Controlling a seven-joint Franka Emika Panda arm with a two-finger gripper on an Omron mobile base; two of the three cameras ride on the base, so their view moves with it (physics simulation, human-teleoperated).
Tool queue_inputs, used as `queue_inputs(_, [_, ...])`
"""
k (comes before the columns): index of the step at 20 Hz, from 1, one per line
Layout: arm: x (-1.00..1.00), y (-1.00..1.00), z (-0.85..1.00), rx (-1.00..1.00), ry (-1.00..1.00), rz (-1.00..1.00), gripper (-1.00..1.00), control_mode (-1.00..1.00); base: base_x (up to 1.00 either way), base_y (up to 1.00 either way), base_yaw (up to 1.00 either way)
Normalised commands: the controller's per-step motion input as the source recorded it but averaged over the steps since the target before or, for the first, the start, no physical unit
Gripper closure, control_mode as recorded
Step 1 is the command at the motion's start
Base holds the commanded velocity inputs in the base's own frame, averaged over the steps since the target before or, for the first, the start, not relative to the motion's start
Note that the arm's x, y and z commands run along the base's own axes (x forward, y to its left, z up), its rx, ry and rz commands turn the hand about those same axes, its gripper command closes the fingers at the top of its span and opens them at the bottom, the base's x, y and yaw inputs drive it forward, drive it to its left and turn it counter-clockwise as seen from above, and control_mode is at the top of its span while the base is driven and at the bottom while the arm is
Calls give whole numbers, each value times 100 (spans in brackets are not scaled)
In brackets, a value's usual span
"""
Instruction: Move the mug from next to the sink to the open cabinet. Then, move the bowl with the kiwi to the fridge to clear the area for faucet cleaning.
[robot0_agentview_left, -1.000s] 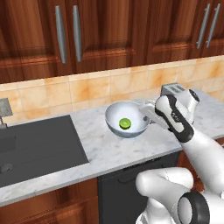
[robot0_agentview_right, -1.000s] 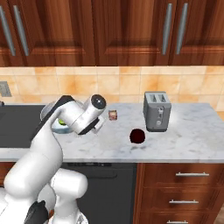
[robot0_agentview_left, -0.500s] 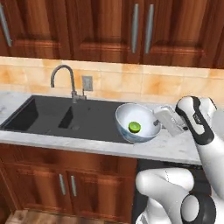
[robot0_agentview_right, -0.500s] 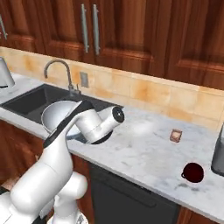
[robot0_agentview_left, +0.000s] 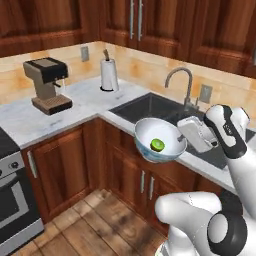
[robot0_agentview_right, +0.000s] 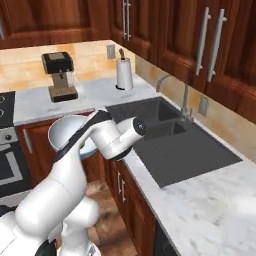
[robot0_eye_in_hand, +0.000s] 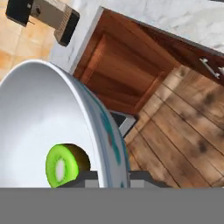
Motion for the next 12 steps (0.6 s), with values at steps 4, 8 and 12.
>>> queue_inputs(4, [0, 0, 0, 0, 0, 0, 100, 100, 0, 27, 96])
queue_inputs(8, [0, 0, 0, 0, 0, 0, 100, 100, 0, 26, 96])
queue_inputs(12, [0, 0, 0, 0, 0, 0, 100, 100, 0, 30, 95])
